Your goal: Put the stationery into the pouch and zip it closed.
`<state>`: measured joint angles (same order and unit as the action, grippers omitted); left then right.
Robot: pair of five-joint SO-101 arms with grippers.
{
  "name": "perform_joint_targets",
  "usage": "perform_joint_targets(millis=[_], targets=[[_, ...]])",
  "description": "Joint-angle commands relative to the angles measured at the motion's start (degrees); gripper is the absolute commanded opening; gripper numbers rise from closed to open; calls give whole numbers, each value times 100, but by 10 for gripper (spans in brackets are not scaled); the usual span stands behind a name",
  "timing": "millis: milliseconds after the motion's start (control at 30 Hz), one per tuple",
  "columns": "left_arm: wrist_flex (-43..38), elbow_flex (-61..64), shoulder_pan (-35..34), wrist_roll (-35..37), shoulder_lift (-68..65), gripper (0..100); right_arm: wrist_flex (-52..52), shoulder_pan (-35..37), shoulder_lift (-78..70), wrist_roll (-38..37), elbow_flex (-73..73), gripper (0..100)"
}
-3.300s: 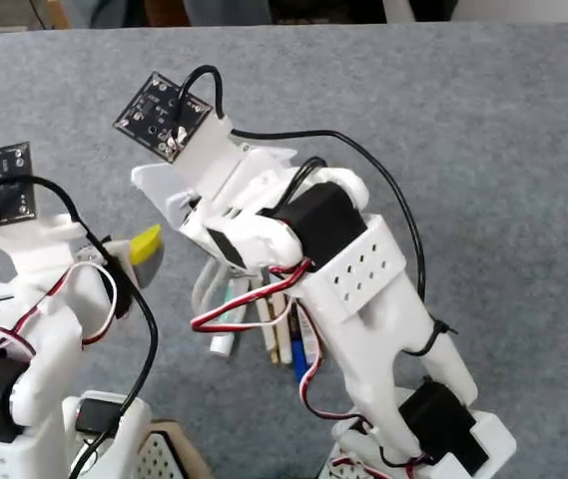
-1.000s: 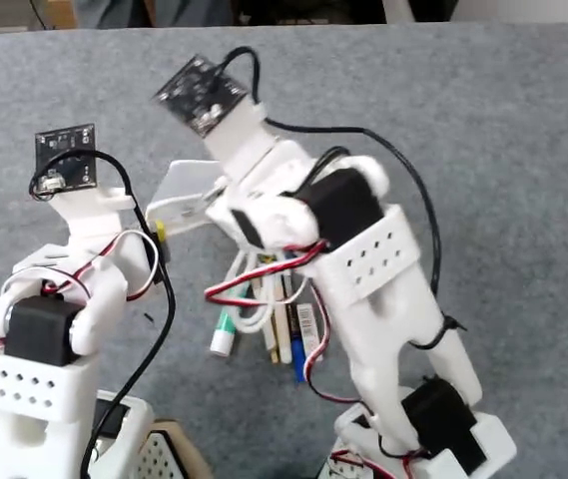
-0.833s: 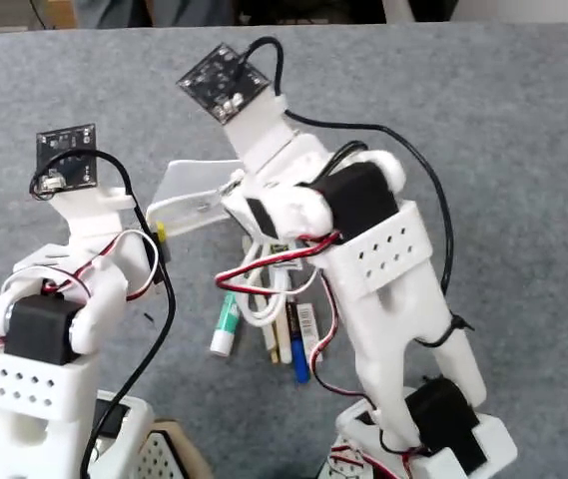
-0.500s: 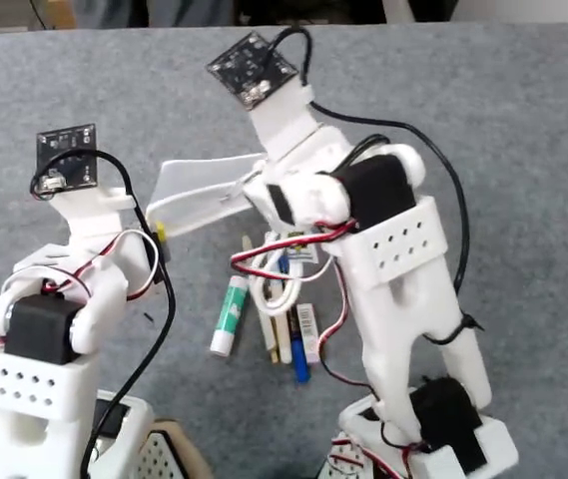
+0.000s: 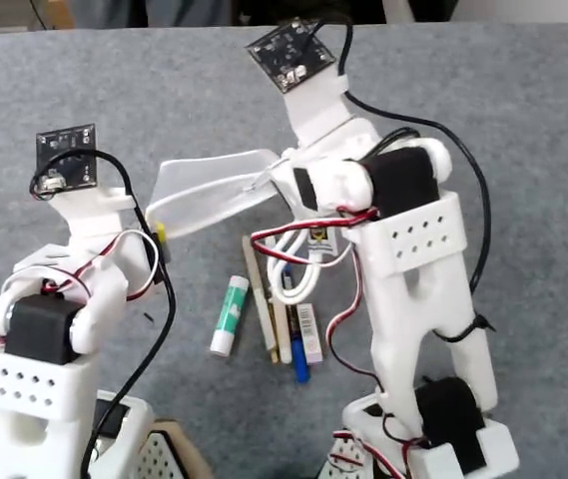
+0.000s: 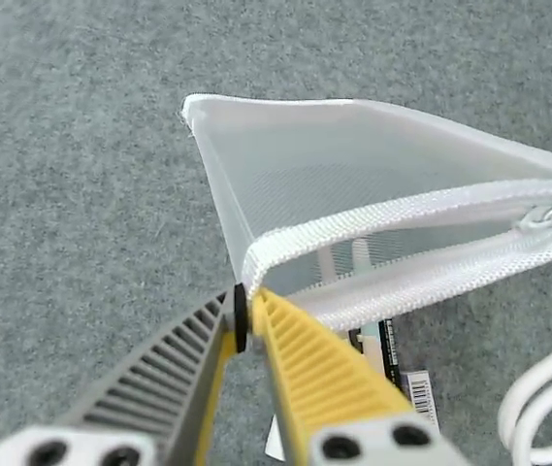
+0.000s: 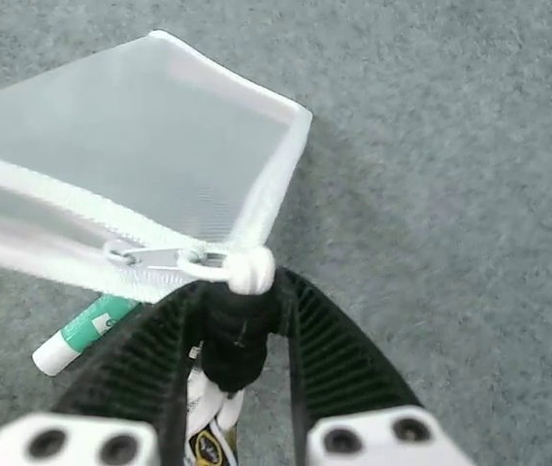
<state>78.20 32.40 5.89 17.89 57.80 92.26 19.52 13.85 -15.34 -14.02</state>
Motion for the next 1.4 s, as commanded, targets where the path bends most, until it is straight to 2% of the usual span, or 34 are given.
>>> perform_joint_targets(millis=[0, 233, 300, 433, 533, 667, 800, 967, 1133, 1267, 1367], targets=[[62, -215, 22, 0, 44, 29, 9, -273, 92, 35, -242, 12], [35, -233, 31, 9, 18, 29, 26, -237, 92, 18, -242, 23], [53, -233, 31, 0, 9, 29, 176, -211, 92, 26, -286, 87], [53, -233, 31, 0, 9, 29, 571, 237, 92, -149, -286, 286], [53, -242, 31, 0, 9, 29, 651, 545, 92, -316, -286, 354], [97, -488, 31, 35, 9, 28, 651, 800, 312, -352, -251, 359], [642, -1314, 57, 70, -9, 28, 651, 914, 787, -352, -242, 359], [1495, -2193, 576, 246, -9, 28, 659, 914, 1288, -316, -242, 358], [2233, -2492, 1103, 404, 0, 28, 870, 914, 1640, -308, -233, 358], [2259, -2378, 1147, 404, 53, 28, 879, 985, 1930, 0, -66, 358], [2259, -2378, 1147, 580, 35, 28, 897, 1407, 2343, -114, 514, 358]])
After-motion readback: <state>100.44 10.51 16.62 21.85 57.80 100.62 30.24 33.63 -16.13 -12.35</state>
